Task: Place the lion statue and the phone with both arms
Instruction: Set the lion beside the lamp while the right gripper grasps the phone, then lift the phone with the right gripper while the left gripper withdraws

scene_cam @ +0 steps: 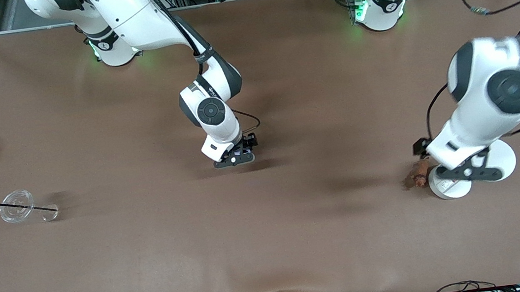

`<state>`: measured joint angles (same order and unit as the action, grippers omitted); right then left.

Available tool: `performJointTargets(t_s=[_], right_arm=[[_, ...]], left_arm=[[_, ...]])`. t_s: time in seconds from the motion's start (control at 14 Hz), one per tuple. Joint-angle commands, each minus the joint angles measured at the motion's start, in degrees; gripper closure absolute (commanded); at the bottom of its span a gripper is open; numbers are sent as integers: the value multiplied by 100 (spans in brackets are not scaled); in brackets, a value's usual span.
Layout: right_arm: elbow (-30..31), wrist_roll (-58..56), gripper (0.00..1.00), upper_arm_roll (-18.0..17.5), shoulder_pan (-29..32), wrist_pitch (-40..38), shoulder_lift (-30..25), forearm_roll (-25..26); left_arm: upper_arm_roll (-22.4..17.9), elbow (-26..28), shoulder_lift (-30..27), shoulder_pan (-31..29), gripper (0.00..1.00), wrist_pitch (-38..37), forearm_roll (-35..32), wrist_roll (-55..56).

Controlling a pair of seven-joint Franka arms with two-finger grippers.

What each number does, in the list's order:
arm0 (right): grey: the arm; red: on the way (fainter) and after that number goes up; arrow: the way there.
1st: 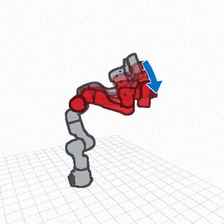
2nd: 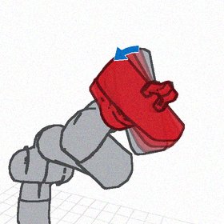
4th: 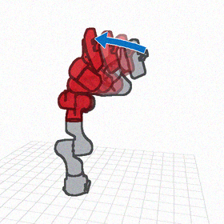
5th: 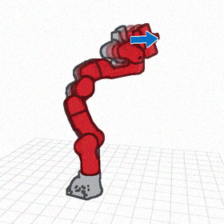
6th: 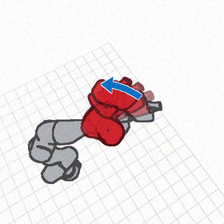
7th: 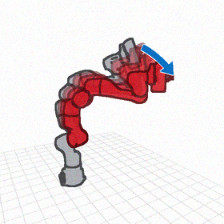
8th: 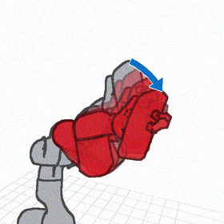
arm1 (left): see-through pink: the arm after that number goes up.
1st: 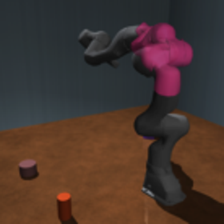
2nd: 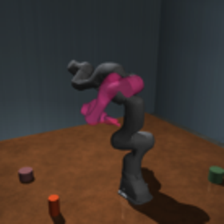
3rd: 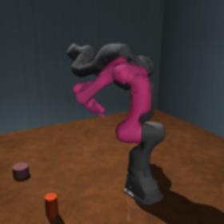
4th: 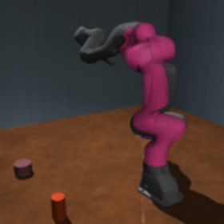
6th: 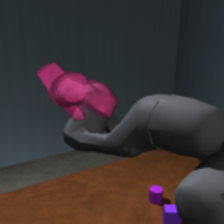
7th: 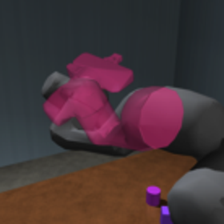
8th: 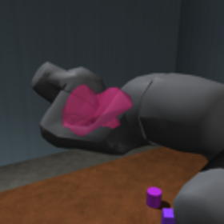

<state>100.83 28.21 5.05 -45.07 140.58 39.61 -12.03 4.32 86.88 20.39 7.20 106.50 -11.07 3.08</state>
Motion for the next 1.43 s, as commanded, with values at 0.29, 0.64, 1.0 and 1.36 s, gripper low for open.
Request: performJointTargets(t_s=[0.29,0.64,1.0,1.36], right_arm=[[-222,97,100,198,567,-1153,-725,104],[-582,106,100,198,1578,-2446,-1227,69],[-626,-1077,100,207,2843,-2641,-1211,139],[-618,-2503,100,207,4012,-2187,-886,296]], left_arm=[[-45,-532,-824,-113,0,-1376,683,-36],[-37,-532,-1457,-219,0,-2036,756,-1],[-37,-497,-1933,-245,0,-2520,782,78],[-36,56,-2451,-790,0,-2608,1397,104]])
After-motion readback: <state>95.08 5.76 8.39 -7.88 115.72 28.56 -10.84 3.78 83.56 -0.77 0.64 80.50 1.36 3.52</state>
